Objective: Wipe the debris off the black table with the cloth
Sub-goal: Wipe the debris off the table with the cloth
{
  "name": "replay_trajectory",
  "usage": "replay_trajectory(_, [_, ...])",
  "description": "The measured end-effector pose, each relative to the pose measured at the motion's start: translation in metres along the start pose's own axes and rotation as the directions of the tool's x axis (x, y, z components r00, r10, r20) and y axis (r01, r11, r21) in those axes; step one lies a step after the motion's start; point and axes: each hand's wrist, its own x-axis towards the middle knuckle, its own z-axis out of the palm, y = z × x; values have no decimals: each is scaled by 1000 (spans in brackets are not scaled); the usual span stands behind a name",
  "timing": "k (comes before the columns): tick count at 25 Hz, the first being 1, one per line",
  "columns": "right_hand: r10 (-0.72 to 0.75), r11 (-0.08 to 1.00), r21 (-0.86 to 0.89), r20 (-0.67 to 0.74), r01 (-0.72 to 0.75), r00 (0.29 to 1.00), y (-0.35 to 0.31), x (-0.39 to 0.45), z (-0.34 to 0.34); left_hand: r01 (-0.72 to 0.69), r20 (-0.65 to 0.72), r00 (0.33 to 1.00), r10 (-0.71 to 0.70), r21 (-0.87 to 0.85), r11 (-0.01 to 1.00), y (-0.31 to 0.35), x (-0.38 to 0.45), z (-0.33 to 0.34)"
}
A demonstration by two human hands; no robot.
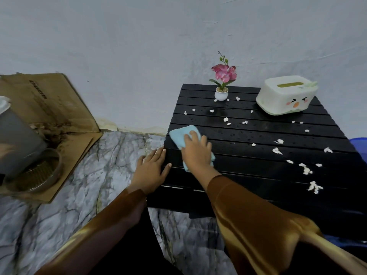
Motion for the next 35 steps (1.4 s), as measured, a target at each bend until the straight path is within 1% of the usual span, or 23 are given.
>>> replay_trajectory(3, [149,989,-13,-26,-149,989,56,12,-14,17,47,999,-16,-18,1000,4,11,0])
replay_trajectory(6, [305,950,-42,-82,-309,949,119,9,-31,21,63,998,-19,-36,999,6,17,0])
replay_trajectory(9, [463,882,-27,-128,-470,877,165,-2,-51,17,78,997,-14,-37,999,6,18,0])
replay_trajectory(11, [573,817,36,-156,-575,804,174,-4,-65,18,82,997,-14,-49,999,5,19,1])
replay_trajectory(12, [589,806,69,-188,-588,786,167,-3,-69,19,83,996,-14,-59,998,5,20,1])
replay_trajectory(13, [565,823,88,-220,-561,795,153,-1,-71,19,81,997,-14,-66,998,5,21,1])
replay_trajectory(14, [510,859,99,-230,-501,829,134,1,-69,18,77,997,-13,-67,998,5,22,1])
replay_trajectory(15, [442,897,106,-211,-429,872,111,2,-65,17,76,997,-12,-62,998,5,23,0])
replay_trajectory(17, [310,949,96,-120,-299,943,63,-1,-43,16,83,996,-12,-51,999,5,24,-1])
replay_trajectory(18, [245,968,75,-76,-240,966,44,-4,-30,17,86,996,-13,-44,999,5,25,-2])
replay_trajectory(20, [161,987,12,-29,-160,987,26,-10,-11,13,87,996,-10,-32,999,4,26,-4])
replay_trajectory(22, [122,992,-32,-11,-122,992,35,-8,-8,5,98,995,-2,-31,1000,1,29,-7])
replay_trajectory(24, [136,989,-61,-39,-138,990,60,-5,-13,-8,108,994,11,-32,999,-1,30,-10])
replay_trajectory(25, [178,981,-65,-61,-182,982,76,-5,-19,-11,112,994,15,-34,999,-1,30,-11])
replay_trajectory(28, [370,927,-17,-117,-374,922,126,-7,-39,-24,137,990,27,-28,999,-2,32,-15])
replay_trajectory(30, [467,884,65,-112,-463,877,132,-3,-49,-50,170,984,51,-13,999,-6,37,-20])
replay_trajectory(31, [479,877,112,-115,-468,870,123,2,-52,-59,191,980,59,-9,998,-9,41,-24])
replay_trajectory(32, [456,886,154,-125,-437,881,108,10,-54,-64,204,977,64,-6,998,-10,46,-29])
replay_trajectory(35, [286,943,219,-144,-251,947,49,36,-56,-87,198,977,84,6,996,-13,67,-47])
